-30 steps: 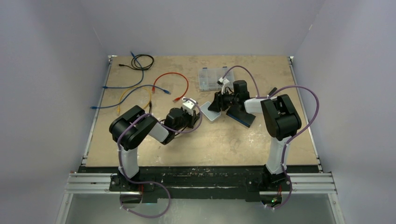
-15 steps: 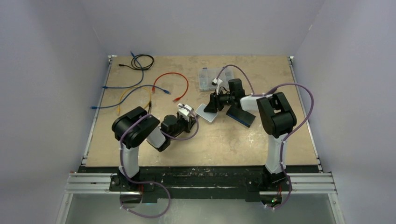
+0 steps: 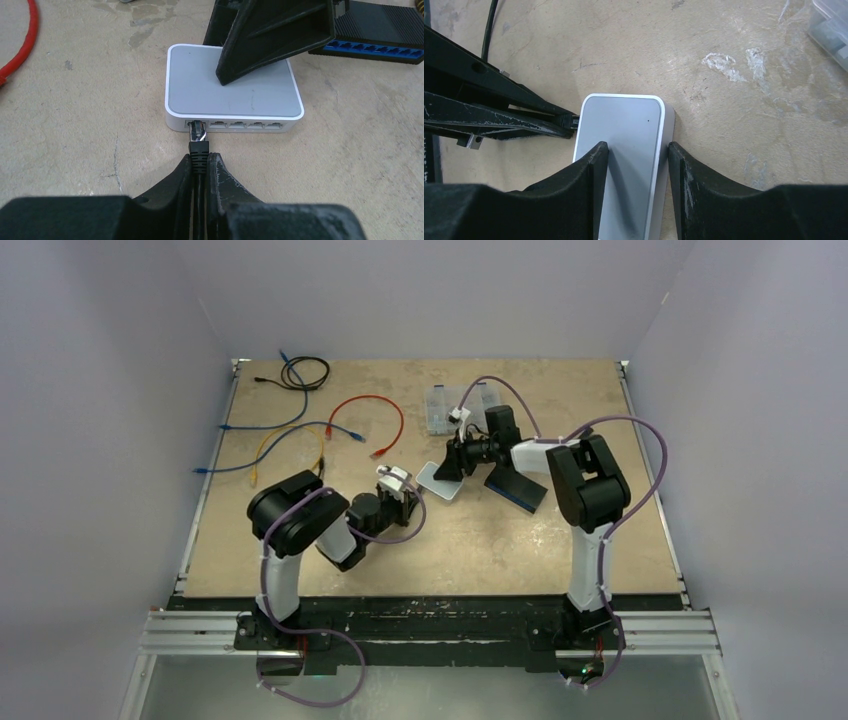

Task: Insert the plug into the switch port
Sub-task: Insert the connector into the switch port.

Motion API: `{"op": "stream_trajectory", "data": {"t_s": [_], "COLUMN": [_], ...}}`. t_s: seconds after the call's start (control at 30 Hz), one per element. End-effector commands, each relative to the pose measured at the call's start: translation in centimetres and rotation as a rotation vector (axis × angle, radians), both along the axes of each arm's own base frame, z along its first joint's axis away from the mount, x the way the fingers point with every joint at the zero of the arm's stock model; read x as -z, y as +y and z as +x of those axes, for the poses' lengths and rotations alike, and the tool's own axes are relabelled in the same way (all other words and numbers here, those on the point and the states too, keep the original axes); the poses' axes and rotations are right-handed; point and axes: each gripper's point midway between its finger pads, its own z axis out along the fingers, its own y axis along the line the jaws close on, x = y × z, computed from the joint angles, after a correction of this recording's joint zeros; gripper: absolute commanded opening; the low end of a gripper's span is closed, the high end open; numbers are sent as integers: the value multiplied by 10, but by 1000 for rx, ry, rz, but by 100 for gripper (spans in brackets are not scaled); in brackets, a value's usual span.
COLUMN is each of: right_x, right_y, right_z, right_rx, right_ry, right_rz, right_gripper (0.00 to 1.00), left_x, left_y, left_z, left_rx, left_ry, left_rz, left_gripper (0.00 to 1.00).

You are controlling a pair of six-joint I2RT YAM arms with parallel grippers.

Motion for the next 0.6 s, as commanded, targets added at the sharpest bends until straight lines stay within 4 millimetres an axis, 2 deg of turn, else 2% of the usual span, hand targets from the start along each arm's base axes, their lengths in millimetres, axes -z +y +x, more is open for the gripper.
{"op": "stream_trajectory", "data": {"t_s": [0.0, 0.1, 0.4, 0.57], "right_x": [-2, -4, 5, 7], "right_y": [33, 35, 40, 41], "right_z": [-67, -72, -85, -88], "right_rx": [-225, -250, -312, -333], "right_ry": [167, 178, 225, 222], "right_rz": [78, 91, 78, 70], "right_gripper": [48, 48, 48, 49], "left_x": [-29, -37, -57, -63], "left_y": [-11, -17, -16, 1], "left_z": [15, 18, 22, 29], "left_rx": [-76, -72, -61, -60], "left_ry": [-97, -131, -237, -247], "left_rz": [-65, -92, -114, -110], "left_gripper": [0, 0, 0, 0]}}
